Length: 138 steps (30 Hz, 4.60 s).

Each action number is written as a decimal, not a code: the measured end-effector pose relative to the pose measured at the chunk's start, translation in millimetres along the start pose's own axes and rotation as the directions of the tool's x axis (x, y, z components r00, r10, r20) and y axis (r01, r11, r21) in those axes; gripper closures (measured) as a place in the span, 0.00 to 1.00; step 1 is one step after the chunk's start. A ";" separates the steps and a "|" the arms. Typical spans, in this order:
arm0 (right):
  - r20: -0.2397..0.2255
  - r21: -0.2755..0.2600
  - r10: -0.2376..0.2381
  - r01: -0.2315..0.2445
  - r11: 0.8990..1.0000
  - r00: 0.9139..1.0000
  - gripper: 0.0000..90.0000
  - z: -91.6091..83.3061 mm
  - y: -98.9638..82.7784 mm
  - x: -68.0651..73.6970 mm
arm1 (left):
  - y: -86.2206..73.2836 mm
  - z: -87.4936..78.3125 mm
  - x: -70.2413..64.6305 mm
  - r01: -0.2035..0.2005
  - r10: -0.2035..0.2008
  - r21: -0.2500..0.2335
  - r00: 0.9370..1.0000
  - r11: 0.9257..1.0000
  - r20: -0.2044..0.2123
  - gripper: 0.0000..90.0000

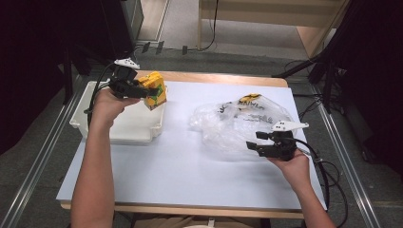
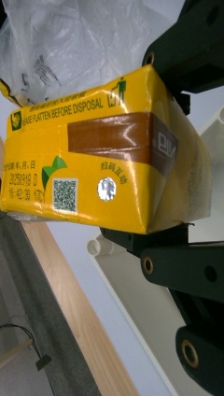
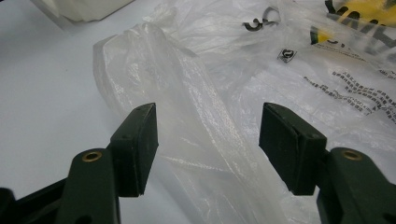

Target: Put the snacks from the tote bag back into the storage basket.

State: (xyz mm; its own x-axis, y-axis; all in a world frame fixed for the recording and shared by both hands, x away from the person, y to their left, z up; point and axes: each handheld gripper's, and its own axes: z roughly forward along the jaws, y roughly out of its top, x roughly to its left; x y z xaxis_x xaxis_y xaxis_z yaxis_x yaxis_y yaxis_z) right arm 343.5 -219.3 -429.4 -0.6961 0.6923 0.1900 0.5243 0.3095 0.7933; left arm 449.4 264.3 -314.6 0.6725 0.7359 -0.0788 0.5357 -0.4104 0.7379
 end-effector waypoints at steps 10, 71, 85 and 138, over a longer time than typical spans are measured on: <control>-0.006 -0.002 0.001 -0.001 1.000 1.000 0.43 0.1 -0.1 -0.1 | -10.2 1.2 14.6 0.032 -0.032 -0.004 0.999 0.999 -0.015 0.58; 0.004 0.000 -0.007 0.007 1.000 1.000 0.43 -3.8 -4.1 0.6 | -56.1 74.7 42.5 0.082 -0.080 0.014 0.992 0.997 -0.098 0.58; 0.005 0.001 -0.008 0.008 1.000 1.000 0.43 -4.5 -4.4 0.8 | -59.8 74.1 41.0 0.052 -0.050 0.027 0.995 0.998 -0.084 0.55; 0.004 0.018 -0.020 0.020 1.000 1.000 0.44 -4.3 -5.2 2.0 | -86.7 29.6 26.5 0.169 -0.169 -0.006 0.986 0.986 0.009 0.88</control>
State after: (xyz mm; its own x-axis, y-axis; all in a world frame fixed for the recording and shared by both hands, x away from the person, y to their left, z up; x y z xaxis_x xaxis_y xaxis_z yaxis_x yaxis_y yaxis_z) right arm 337.2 -222.3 -430.7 -0.7046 0.6887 0.1712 0.5187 0.3351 0.7866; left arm 435.9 303.4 -400.6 0.5766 0.7899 -0.2085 0.6387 -0.2767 0.7180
